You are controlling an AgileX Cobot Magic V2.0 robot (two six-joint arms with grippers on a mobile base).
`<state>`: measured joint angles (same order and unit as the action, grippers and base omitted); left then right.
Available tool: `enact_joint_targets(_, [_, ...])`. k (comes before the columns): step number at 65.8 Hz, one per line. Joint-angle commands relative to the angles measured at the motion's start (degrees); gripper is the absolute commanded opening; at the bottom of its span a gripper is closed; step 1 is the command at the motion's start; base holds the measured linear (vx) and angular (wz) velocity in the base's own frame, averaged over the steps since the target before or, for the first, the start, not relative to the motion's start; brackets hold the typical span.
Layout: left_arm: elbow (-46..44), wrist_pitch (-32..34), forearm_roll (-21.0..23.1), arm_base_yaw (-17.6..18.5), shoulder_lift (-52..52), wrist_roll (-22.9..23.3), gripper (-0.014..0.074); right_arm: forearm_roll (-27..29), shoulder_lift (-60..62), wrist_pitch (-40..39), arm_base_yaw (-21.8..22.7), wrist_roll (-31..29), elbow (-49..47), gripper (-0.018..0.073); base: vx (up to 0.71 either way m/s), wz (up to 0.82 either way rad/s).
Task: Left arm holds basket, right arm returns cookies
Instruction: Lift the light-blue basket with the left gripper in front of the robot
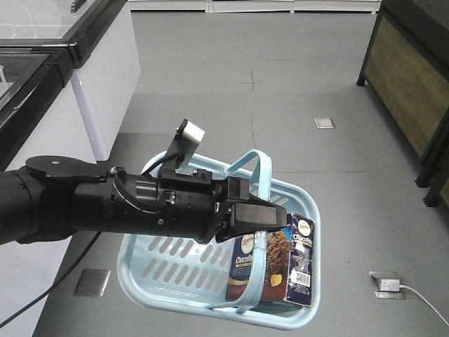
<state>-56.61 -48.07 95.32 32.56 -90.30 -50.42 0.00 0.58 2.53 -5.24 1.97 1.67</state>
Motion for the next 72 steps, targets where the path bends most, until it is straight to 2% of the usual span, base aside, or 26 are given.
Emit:
enact_joint_targets(1, [-2.93, -3.37, 6.74, 0.23, 2.61, -1.11, -0.0007, -0.36, 0.68, -3.99, 0.19, -0.51, 0.12, -0.0003, 0.00, 0.00])
enact_joint_targets(18, [-7.05, -1.76, 6.74, 0.42, 1.42, -0.71, -0.0007, -0.36, 0.68, -3.99, 0.19, -0.51, 0.12, -0.0003, 0.00, 0.00])
enact_joint_targets(43, [-14.71, -1.14, 6.74, 5.97, -5.38, 0.39, -0.0007, -0.36, 0.68, -3.99, 0.19, -0.51, 0.12, -0.0003, 0.00, 0.00])
enact_joint_targets(72, [-14.93, -2.85, 6.74, 5.98, -5.65, 0.82, -0.0007, -0.36, 0.68, -3.99, 0.19, -0.51, 0.12, -0.0003, 0.00, 0.00])
